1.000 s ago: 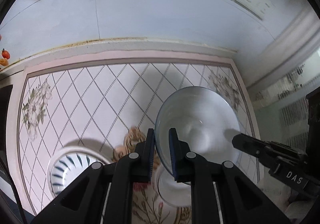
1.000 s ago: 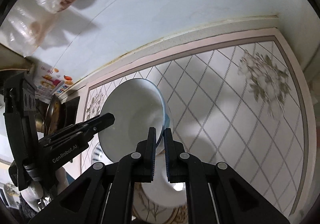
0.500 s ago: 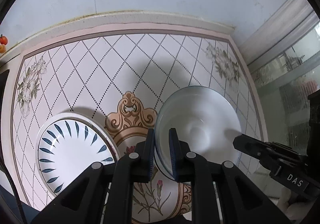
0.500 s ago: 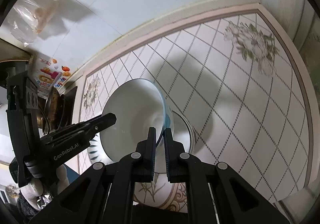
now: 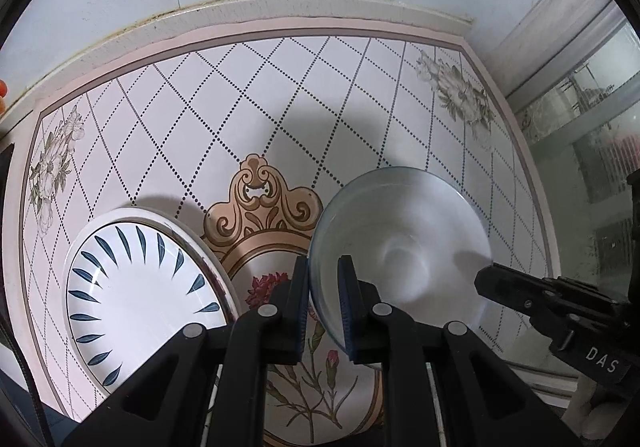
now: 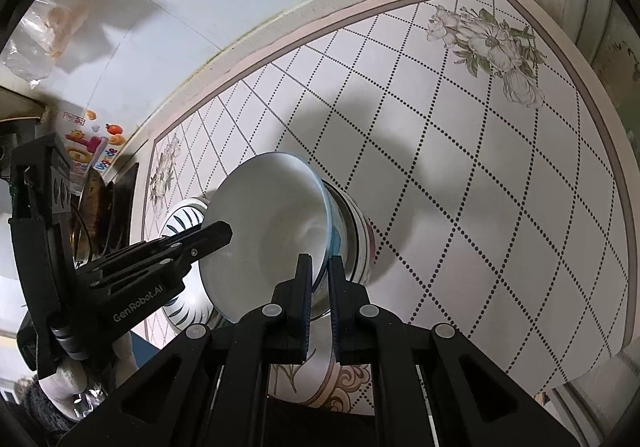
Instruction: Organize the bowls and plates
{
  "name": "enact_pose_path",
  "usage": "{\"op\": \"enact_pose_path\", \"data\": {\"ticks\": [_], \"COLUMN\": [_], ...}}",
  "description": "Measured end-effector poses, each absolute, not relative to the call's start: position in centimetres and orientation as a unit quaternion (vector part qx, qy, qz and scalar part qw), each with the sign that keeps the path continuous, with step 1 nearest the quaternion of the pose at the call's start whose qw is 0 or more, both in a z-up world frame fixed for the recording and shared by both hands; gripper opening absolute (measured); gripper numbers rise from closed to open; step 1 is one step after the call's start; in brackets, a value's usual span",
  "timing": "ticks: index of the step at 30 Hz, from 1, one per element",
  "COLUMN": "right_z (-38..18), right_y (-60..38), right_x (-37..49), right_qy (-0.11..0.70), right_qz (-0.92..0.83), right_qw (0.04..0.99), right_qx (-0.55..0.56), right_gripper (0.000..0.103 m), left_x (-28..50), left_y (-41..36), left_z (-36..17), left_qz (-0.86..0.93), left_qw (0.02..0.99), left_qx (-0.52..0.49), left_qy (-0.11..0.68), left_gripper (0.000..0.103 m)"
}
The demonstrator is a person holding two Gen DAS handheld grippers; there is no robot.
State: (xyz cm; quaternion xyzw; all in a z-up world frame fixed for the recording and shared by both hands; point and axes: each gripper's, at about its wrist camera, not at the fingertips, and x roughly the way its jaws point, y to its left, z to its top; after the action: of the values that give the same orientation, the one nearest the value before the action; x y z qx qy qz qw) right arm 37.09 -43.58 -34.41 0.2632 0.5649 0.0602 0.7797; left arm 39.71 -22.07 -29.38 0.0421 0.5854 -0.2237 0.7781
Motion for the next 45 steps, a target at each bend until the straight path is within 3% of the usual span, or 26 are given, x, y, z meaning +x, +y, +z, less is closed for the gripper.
{"op": "enact_pose_path", "data": {"ticks": [20,29,30,32,33,34,38,40,41,44,45], "right_z": [-35.4,-34.5,-33.8,-32.8,-31.9,-31.0,-28.1,-26.7,-25.9,-24.4,-23.9], "right_y": [-43.4,-43.6,-43.5,-43.3,-43.2,-43.1,-42.9,-43.0,-43.0,-43.0,-43.0], "right_x": [37.0,36.7,36.5,36.2,35.8,35.5,34.2,33.5,33.1,32.1,31.9], "right_qy": [0.564,0.578,0.578,0.577,0.573,0.569,0.554,0.546,0.541,0.533,0.532], "right_qz": [0.046,0.036,0.035,0.03,0.025,0.022,0.009,0.006,0.005,0.003,0.003], "right_qw": [0.781,0.765,0.766,0.77,0.776,0.781,0.798,0.804,0.807,0.812,0.813], "right_qx": [0.264,0.283,0.28,0.27,0.263,0.257,0.238,0.236,0.237,0.238,0.237], "right_gripper": [0.01,0.012,0.013,0.03,0.05,0.061,0.066,0.077,0.079,0.085,0.088], "left_x": [39.2,38.6,38.3,37.8,37.6,37.3,36.4,36.1,35.9,35.6,35.7], "left_y": [-22.5,-21.3,-21.0,-20.6,-20.4,-20.1,-19.4,-19.1,-19.0,-18.7,-18.7], "left_z": [-30.7,-28.7,-28.0,-26.7,-26.0,-25.1,-22.3,-20.9,-20.4,-18.9,-18.6], "left_qz": [-0.223,-0.222,-0.224,-0.231,-0.233,-0.238,-0.253,-0.262,-0.264,-0.269,-0.27], "left_qw": [0.773,0.762,0.764,0.769,0.772,0.777,0.787,0.792,0.794,0.801,0.801], "left_qx": [0.068,0.061,0.06,0.062,0.062,0.063,0.062,0.061,0.061,0.061,0.06], "left_qy": [0.59,0.605,0.602,0.593,0.588,0.58,0.559,0.549,0.544,0.531,0.53], "left_gripper": [0.012,0.013,0.014,0.016,0.017,0.024,0.042,0.068,0.073,0.08,0.087]}}
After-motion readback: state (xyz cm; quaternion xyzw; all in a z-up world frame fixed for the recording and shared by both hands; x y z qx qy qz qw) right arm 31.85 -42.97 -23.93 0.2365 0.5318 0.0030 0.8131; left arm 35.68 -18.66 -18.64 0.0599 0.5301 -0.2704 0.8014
